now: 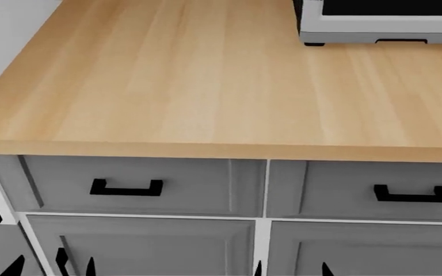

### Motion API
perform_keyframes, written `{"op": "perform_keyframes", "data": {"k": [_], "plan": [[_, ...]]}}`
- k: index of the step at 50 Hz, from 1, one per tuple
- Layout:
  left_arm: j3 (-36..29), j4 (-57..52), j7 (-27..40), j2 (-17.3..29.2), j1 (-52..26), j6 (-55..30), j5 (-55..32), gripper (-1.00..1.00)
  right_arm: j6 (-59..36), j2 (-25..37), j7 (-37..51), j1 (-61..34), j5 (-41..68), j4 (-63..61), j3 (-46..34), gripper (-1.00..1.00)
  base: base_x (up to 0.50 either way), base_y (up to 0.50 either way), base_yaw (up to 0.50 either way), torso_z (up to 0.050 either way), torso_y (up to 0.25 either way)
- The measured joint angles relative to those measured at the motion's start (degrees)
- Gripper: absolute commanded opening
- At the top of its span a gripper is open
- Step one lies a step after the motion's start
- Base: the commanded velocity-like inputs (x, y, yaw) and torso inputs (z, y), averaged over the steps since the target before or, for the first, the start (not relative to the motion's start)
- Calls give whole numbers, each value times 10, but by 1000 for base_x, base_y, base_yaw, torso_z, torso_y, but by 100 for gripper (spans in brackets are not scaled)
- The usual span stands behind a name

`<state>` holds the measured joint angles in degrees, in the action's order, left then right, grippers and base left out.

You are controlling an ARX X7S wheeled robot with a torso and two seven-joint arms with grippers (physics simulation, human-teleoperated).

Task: Press the start button on the microwave

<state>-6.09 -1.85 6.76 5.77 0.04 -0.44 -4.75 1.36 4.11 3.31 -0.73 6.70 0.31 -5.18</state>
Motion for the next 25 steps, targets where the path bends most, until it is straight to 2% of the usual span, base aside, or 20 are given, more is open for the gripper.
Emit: {"op": "perform_keyframes", "data": {"k": [25], "plan": [[-11, -14, 20, 15, 4, 3, -11, 100, 4, 18, 8, 8, 24, -16, -22, 100, 0, 500, 0, 0, 0]]}}
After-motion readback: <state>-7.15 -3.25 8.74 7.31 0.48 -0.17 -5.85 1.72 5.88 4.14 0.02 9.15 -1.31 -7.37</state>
